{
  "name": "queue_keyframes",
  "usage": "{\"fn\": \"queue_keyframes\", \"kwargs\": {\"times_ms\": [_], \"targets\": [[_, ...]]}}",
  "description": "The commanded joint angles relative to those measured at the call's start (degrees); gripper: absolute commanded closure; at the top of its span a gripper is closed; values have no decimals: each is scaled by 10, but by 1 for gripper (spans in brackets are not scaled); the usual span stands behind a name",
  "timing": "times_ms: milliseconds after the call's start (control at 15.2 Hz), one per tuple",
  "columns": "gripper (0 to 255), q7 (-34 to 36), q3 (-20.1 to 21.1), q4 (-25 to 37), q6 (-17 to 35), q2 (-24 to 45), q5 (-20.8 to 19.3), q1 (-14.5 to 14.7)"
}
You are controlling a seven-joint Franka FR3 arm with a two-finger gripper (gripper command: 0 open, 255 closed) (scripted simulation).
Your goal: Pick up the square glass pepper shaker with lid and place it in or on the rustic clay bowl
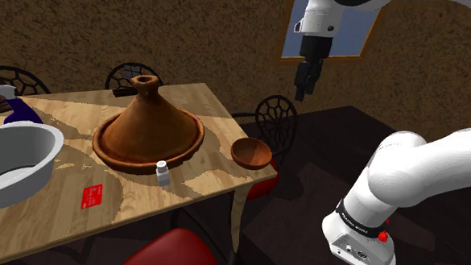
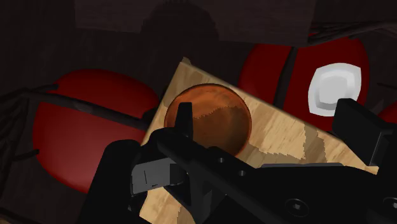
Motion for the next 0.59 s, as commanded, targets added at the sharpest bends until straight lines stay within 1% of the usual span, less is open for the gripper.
{"fn": "queue_keyframes", "kwargs": {"times_ms": [0, 264, 528], "targets": [[0, 0, 0, 0, 0, 0, 0, 0], [0, 51, 42, -18, 61, 37, 31, 12], [0, 100, 82, -22, 123, 88, 56, 24]]}}
